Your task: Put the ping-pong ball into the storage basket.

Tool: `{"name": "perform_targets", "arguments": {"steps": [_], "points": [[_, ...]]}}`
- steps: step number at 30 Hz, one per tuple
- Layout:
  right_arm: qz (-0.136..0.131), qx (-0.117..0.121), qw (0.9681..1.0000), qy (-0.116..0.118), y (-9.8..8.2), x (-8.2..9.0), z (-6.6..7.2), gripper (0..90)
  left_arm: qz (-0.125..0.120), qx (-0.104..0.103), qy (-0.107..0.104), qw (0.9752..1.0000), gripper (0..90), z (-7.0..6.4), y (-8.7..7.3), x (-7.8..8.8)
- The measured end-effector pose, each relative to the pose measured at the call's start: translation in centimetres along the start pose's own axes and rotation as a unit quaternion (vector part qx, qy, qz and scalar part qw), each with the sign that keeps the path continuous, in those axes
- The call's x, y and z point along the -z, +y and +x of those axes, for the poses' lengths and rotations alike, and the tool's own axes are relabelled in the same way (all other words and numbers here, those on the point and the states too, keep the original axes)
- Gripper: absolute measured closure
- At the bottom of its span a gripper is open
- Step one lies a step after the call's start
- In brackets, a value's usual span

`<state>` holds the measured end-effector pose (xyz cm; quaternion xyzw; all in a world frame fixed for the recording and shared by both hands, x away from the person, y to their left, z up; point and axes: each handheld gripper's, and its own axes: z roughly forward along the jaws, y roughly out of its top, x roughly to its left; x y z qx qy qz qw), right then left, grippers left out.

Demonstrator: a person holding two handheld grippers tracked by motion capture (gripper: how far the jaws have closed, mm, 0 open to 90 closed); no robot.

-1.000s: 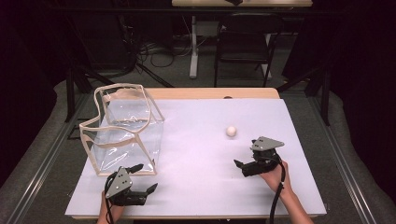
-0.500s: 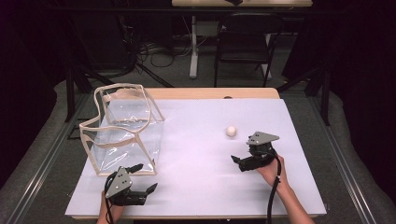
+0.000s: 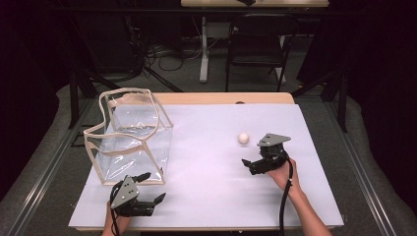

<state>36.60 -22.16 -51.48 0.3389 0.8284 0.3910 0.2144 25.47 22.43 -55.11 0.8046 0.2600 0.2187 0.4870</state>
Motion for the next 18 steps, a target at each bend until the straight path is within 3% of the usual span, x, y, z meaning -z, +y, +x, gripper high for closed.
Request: {"name": "perform_targets", "arguments": {"steps": [18], "points": [[0.006,-0.013,0.9999,-0.002,1.1,-1.5,-1.1,0.0,-0.002,-0.001,0.001,1.0,16.0,0.1,0.0,0.1]]}}
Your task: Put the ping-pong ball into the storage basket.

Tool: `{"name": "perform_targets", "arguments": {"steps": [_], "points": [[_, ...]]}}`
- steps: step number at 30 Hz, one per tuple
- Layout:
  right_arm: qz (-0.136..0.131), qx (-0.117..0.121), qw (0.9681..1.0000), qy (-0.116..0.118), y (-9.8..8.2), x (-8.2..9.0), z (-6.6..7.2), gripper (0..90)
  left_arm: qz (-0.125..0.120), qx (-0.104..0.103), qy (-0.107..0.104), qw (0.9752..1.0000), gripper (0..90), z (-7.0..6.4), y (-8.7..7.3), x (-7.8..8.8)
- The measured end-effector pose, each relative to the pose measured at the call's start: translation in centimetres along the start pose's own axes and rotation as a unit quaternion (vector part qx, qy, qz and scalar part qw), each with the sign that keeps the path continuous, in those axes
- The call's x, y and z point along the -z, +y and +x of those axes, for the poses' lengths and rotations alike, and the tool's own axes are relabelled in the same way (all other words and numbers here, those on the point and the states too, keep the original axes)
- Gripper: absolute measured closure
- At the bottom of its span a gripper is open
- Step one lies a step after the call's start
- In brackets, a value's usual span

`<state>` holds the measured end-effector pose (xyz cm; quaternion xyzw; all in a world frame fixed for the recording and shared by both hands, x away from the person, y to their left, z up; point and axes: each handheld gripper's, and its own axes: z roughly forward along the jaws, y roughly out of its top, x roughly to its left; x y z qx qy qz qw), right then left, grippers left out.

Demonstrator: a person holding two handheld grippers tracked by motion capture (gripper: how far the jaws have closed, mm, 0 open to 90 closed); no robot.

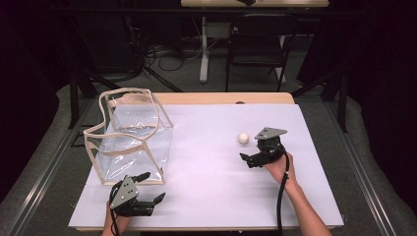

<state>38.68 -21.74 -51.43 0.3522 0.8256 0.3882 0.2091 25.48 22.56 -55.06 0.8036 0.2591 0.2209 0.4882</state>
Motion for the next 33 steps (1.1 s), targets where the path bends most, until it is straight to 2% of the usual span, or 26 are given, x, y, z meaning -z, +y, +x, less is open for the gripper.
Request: {"name": "perform_targets", "arguments": {"steps": [21,25,33], "points": [[0.022,-0.008,0.9997,-0.011,0.3,-2.5,-1.5,0.0,-0.001,0.002,-0.002,1.0,16.0,-0.1,0.0,-0.1],[0.021,-0.022,0.9995,-0.008,0.5,-3.2,-2.1,0.0,0.0,0.002,-0.002,1.0,16.0,-0.1,0.0,-0.1],[0.02,-0.032,0.9992,-0.015,0.7,-3.9,-2.6,0.0,-0.001,0.001,-0.002,1.0,16.0,0.0,0.0,-0.1]]}}
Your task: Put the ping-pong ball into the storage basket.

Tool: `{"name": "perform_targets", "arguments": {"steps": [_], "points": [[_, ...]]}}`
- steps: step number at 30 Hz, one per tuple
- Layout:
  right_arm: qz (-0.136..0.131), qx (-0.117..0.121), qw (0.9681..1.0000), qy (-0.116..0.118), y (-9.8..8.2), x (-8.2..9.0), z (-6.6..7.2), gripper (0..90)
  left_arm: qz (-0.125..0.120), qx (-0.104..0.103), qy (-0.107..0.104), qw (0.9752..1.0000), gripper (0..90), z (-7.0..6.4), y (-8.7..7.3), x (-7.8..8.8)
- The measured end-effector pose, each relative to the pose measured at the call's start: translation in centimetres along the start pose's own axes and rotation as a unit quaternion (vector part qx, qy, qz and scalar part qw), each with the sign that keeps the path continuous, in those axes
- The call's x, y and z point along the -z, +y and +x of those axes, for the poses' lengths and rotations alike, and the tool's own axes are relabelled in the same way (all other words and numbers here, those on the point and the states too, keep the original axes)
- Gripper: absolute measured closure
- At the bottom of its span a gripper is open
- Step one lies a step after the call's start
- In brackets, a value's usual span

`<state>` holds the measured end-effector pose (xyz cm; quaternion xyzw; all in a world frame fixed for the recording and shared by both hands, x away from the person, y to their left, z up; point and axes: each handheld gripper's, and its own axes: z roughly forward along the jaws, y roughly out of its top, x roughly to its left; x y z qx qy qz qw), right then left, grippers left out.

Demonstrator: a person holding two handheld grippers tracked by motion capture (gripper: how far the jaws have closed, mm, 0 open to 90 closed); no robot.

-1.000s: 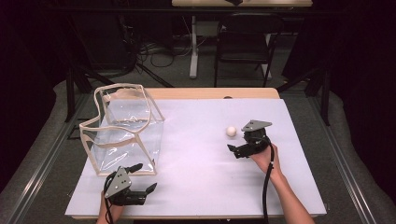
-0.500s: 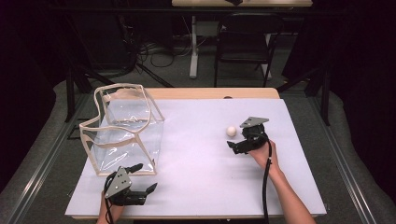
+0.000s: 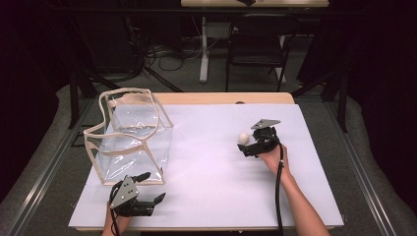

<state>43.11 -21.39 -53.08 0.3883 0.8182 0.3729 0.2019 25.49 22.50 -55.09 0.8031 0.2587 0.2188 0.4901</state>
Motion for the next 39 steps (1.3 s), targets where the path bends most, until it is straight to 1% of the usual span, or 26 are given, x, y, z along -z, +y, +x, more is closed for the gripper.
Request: {"name": "perform_targets", "arguments": {"steps": [1,3,5,8,16,18,24,26,27,28,29,30,31,32,33,34,36,39], "points": [[0.0,0.004,1.0,-0.002,0.1,-0.3,0.1,0.0,0.0,0.0,-0.001,1.0,16.0,0.0,0.0,0.0],[-0.001,0.004,1.0,-0.002,0.1,-0.4,0.1,0.0,0.0,0.001,0.0,1.0,16.0,0.0,0.0,0.0],[0.005,0.005,1.0,-0.002,0.1,-0.9,0.1,0.0,0.0,0.0,0.0,1.0,16.0,0.0,0.0,0.0],[0.01,-0.006,0.9999,0.002,0.2,-1.4,-0.1,0.0,-0.001,0.0,0.001,1.0,16.0,0.0,0.0,0.0],[0.013,-0.017,0.9998,0.003,0.3,-2.4,-0.6,0.0,0.0,-0.001,0.001,1.0,16.0,0.1,0.0,0.1],[0.013,-0.023,0.9996,0.002,0.3,-2.7,-0.7,0.0,-0.001,0.0,0.0,1.0,16.0,0.1,0.0,0.0],[0.016,-0.025,0.9996,0.004,0.2,-3.1,-0.7,0.8,0.001,0.001,0.0,1.0,16.0,0.1,0.0,0.0],[0.02,-0.026,0.9995,0.004,0.1,-3.3,-0.6,9.0,0.001,0.001,0.0,1.0,16.0,0.1,0.0,0.0],[0.02,-0.026,0.9995,0.004,0.1,-3.3,-0.6,9.0,0.001,0.0,-0.001,1.0,16.0,0.1,0.0,0.0],[0.022,-0.022,0.9995,0.005,0.1,-3.4,-0.6,14.9,0.001,0.001,-0.002,1.0,16.0,0.1,0.0,0.0],[0.023,-0.023,0.9995,-0.001,0.1,-3.5,-0.5,16.5,0.001,0.001,-0.001,1.0,16.0,0.1,0.0,0.0],[0.023,-0.023,0.9995,-0.001,0.1,-3.5,-0.5,16.5,0.0,0.0,-0.001,1.0,16.0,0.1,0.0,0.0],[0.026,-0.023,0.9994,-0.009,0.1,-3.5,-0.5,19.8,0.001,-0.001,0.0,1.0,16.0,0.1,0.0,0.0],[0.026,-0.023,0.9994,-0.01,0.1,-3.5,-0.4,22.6,0.002,-0.001,0.0,1.0,16.0,0.1,0.0,0.0],[0.028,-0.021,0.9993,-0.016,0.1,-3.6,-0.4,27.7,0.001,0.0,0.0,1.0,16.0,0.1,0.0,0.0],[0.028,-0.021,0.9993,-0.016,0.1,-3.6,-0.4,27.7,0.001,0.0,0.0,1.0,16.0,0.1,0.0,0.0],[0.031,-0.021,0.9991,-0.02,0.1,-3.6,-0.3,32.9,0.001,0.0,0.0,1.0,16.0,0.1,0.0,0.0],[0.032,-0.019,0.999,-0.024,0.1,-3.6,-0.4,35.0,0.002,-0.001,0.0,1.0,16.0,0.1,0.0,0.0]]}}
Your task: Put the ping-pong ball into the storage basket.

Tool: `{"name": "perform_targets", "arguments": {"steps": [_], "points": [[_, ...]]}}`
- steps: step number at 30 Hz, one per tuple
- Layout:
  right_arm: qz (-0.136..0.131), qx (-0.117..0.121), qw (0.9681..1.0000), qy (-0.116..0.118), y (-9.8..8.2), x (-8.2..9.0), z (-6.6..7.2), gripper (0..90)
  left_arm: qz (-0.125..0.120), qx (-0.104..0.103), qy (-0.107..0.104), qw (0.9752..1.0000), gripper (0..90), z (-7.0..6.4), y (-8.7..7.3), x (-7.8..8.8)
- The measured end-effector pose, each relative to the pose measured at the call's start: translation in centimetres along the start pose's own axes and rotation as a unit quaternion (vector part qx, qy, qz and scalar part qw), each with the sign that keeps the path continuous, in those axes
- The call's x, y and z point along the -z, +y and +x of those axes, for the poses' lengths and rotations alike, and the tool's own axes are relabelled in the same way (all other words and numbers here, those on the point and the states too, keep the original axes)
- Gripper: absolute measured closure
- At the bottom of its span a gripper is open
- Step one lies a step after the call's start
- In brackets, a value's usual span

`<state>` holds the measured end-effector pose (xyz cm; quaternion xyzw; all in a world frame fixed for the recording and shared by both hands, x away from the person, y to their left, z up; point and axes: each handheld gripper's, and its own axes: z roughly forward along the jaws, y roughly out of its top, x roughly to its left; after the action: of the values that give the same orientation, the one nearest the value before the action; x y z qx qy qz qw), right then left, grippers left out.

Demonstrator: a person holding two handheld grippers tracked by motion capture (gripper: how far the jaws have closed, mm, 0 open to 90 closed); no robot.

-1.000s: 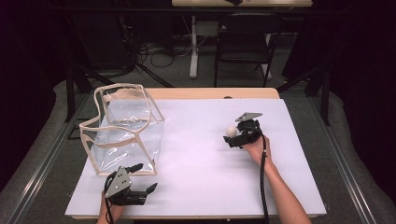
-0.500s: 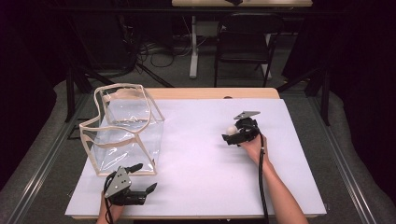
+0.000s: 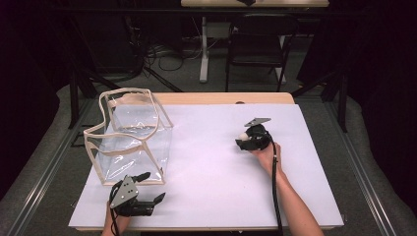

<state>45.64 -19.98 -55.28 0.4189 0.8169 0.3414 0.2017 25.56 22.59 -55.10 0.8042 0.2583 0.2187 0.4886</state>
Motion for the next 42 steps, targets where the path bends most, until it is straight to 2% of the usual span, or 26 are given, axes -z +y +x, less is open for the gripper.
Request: {"name": "perform_targets", "arguments": {"steps": [3,8,20,31,42], "points": [[0.004,0.0,1.0,-0.005,0.0,0.0,0.0,42.9,0.0,0.0,-0.001,1.0,16.0,0.0,0.0,0.0],[0.006,-0.002,1.0,-0.007,-0.1,-0.1,-0.1,50.1,0.002,0.002,-0.003,1.0,16.0,0.0,0.0,-0.1],[0.001,0.01,0.9999,-0.004,0.3,0.4,0.5,50.2,0.003,0.004,-0.006,1.0,16.0,-0.1,0.0,-0.2],[0.0,0.027,0.9996,-0.003,0.9,1.6,1.1,50.3,0.002,0.002,-0.004,1.0,16.0,0.0,0.0,-0.2],[-0.014,0.038,0.9992,-0.004,1.8,3.3,1.7,50.4,0.003,0.002,-0.002,1.0,16.0,-0.1,0.0,-0.1]]}}
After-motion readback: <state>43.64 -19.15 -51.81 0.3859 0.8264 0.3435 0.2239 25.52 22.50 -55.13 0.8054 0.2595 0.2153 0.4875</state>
